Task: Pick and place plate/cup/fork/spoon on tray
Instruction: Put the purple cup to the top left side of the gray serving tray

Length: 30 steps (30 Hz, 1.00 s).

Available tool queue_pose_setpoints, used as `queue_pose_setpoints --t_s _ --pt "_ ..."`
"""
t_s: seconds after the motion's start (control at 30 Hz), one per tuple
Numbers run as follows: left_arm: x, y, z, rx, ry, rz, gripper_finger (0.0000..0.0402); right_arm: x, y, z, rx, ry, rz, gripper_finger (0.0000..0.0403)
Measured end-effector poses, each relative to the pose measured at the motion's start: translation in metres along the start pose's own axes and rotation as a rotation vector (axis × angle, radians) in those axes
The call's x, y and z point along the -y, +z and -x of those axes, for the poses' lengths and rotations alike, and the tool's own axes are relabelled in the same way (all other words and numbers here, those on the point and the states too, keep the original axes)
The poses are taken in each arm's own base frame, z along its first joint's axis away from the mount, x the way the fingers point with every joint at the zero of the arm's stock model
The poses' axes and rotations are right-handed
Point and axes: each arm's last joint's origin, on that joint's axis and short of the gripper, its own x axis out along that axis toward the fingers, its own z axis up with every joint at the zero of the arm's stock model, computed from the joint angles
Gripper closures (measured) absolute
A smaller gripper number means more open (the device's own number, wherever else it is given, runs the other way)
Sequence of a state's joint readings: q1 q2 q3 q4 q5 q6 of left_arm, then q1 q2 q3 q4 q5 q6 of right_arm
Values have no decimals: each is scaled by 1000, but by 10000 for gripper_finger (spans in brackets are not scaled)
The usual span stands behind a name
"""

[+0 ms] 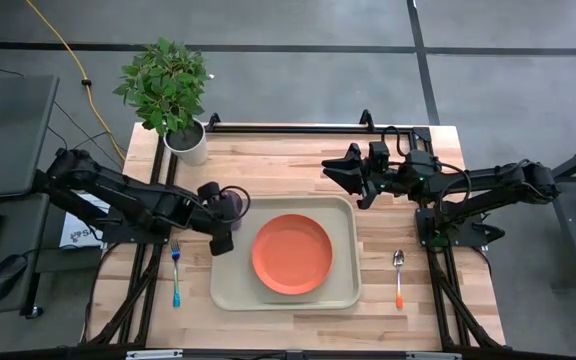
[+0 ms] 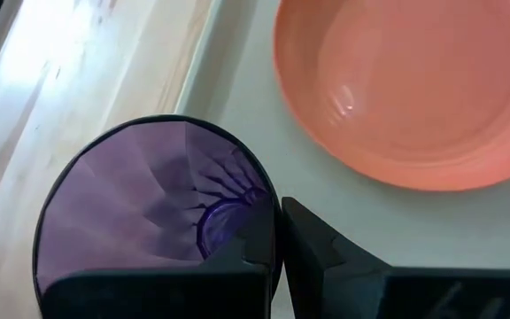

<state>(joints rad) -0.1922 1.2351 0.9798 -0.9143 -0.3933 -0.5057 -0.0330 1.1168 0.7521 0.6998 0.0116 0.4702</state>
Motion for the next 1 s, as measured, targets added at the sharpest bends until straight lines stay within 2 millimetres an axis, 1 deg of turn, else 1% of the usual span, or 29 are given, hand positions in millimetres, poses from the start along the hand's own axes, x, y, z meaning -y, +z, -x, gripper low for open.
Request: queue_pose_setpoints --t_s 0.3,0.87,1.0 --pt "2 6 3 81 -38 44 401 0 0 0 4 -10 7 281" --pt "2 4 2 57 -30 -20 401 1 -1 0 -3 -12 7 281" --pt "4 4 -2 30 -44 -58 401 1 -1 0 -4 -10 8 281"
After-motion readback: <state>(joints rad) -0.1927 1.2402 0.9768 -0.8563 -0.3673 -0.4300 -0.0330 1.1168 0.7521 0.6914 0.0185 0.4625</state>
